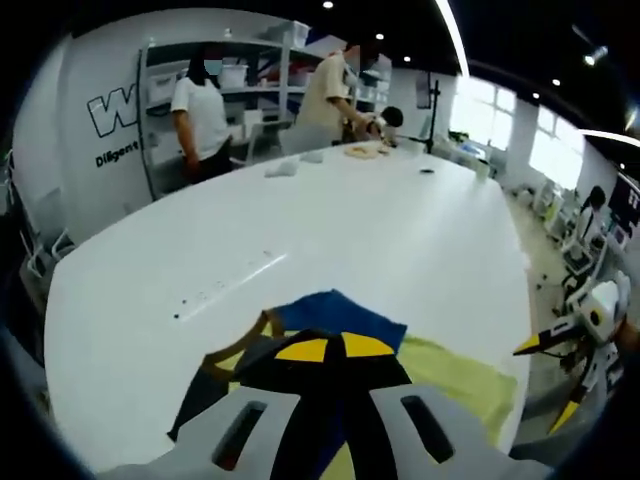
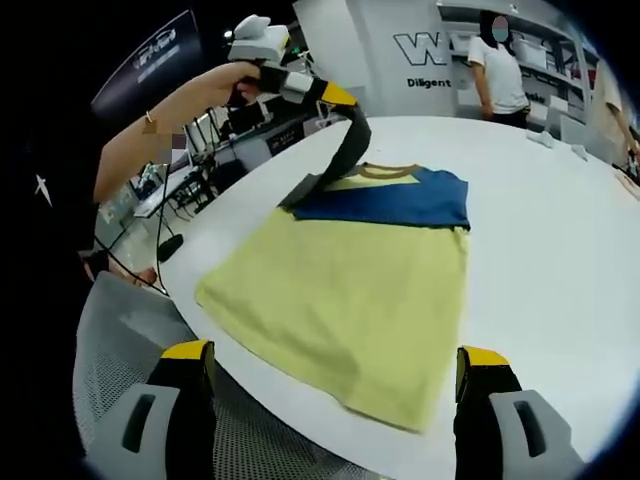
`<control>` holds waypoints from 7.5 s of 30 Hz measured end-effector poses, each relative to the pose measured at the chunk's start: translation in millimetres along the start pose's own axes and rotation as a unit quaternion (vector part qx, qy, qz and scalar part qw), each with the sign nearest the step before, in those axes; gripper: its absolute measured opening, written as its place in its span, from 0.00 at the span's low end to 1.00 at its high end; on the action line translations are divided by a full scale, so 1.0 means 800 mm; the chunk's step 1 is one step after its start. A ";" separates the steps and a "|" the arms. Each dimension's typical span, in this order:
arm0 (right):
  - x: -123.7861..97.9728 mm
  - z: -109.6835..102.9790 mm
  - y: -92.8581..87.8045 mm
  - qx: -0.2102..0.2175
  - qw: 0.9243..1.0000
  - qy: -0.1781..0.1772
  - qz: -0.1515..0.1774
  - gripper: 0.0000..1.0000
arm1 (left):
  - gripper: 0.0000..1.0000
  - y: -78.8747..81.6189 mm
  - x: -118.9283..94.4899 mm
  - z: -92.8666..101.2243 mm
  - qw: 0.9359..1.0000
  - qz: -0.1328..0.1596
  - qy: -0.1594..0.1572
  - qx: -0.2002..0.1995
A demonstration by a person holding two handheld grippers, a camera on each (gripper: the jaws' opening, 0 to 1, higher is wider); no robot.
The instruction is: Fold the garment on the visible template until the final outline fits inside the template.
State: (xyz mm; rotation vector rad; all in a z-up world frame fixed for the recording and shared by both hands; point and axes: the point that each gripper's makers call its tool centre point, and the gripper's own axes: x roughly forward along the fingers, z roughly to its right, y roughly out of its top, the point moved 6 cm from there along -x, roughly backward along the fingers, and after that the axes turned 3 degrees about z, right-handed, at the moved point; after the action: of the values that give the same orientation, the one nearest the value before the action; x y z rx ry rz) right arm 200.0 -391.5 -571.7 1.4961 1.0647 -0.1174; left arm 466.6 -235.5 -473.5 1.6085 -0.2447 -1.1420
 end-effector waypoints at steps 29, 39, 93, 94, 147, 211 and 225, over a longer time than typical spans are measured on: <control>0.015 0.022 0.008 0.027 0.999 -0.010 0.020 0.99 | 0.06 -0.069 0.122 0.034 0.994 -0.089 -0.058 0.006; 0.016 0.034 0.003 0.032 0.999 -0.021 0.019 0.99 | 0.05 -0.088 0.149 0.039 0.993 -0.102 -0.067 -0.003; 0.020 0.033 -0.012 0.080 0.997 -0.007 0.000 0.99 | 0.98 -0.141 -0.046 0.059 0.998 -0.020 -0.041 -0.033; 0.020 0.032 -0.013 0.080 0.997 -0.007 0.000 0.99 | 0.98 -0.145 -0.051 0.059 0.998 -0.022 -0.039 -0.037; 0.005 0.030 -0.051 0.115 0.993 -0.033 0.003 0.70 | 0.52 -0.353 -0.222 0.093 0.983 -0.117 0.028 -0.140; 0.026 0.111 0.029 0.103 0.987 -0.120 0.037 0.00 | 0.00 -0.297 -0.177 0.014 0.948 -0.086 0.063 -0.299; 0.049 0.130 0.027 0.139 0.983 -0.119 0.020 0.00 | 0.01 -0.300 -0.155 0.001 0.951 -0.107 0.076 -0.279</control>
State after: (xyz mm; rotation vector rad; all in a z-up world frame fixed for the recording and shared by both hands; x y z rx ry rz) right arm 287.8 -453.5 -607.4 1.7044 0.8483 -0.4221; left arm 309.8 -61.5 -608.1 1.2202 0.3392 -1.1156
